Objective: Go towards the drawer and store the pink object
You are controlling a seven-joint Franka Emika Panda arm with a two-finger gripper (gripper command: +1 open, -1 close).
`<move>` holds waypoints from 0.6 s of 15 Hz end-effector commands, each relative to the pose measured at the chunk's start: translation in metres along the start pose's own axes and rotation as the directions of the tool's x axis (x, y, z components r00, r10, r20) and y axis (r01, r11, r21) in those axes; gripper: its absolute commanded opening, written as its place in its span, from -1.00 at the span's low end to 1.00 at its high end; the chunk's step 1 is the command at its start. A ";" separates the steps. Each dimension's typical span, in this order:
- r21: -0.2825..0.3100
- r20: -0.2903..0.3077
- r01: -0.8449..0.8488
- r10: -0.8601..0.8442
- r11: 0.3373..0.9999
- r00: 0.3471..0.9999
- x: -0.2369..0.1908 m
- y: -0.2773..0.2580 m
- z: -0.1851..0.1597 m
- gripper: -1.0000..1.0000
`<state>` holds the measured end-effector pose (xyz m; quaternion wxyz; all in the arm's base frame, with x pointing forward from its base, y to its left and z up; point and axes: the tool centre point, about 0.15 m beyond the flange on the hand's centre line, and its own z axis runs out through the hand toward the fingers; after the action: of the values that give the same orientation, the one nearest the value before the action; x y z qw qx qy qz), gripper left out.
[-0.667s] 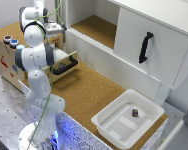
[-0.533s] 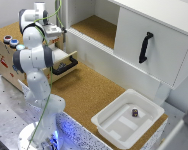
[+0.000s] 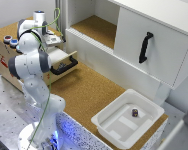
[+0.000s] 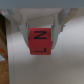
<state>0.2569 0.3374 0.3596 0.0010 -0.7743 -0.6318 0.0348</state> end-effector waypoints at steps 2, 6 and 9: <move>-0.002 -0.085 0.096 -0.096 0.995 0.992 0.010 0.001 0.035 -1.00; 0.001 -0.072 0.103 -0.103 0.995 0.992 0.007 0.017 0.042 -1.00; 0.004 -0.055 0.073 -0.073 0.997 0.996 0.003 0.024 0.038 1.00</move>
<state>0.2668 0.3451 0.3278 0.0137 -0.7501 -0.6605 0.0311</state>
